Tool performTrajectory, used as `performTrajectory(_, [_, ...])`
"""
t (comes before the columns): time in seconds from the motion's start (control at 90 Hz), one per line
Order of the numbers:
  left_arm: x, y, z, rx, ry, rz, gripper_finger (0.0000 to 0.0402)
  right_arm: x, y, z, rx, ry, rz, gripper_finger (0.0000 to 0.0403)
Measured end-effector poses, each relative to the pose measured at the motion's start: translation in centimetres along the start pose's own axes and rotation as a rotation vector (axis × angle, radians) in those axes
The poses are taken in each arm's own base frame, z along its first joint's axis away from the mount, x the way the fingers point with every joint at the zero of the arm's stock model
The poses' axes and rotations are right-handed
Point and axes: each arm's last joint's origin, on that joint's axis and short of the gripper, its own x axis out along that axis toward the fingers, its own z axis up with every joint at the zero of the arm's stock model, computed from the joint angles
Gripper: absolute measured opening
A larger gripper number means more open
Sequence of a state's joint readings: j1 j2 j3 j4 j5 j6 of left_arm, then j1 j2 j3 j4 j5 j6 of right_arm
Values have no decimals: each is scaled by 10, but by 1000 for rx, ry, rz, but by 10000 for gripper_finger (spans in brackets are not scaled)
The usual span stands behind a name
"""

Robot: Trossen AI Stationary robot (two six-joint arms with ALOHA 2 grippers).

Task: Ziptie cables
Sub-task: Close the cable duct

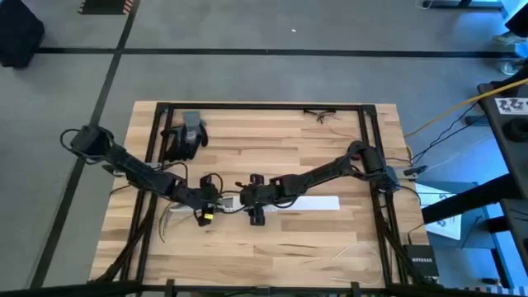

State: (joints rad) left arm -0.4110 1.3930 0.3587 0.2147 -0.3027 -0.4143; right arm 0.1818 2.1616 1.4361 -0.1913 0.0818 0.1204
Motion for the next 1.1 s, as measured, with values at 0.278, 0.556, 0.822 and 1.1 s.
performTrajectory(0.278, [4,0,5,24,-52,-25,194,1,2,8,14,-84,44,229])
performTrajectory(0.556, [20,-3,7,37,-123,-34,196,5,2,8,17,-112,37,229])
performTrajectory(0.822, [32,-10,14,86,-117,-32,197,6,4,4,16,-77,43,229])
performTrajectory(1.1, [31,-9,16,87,-98,-43,250,5,3,5,20,-63,30,229])
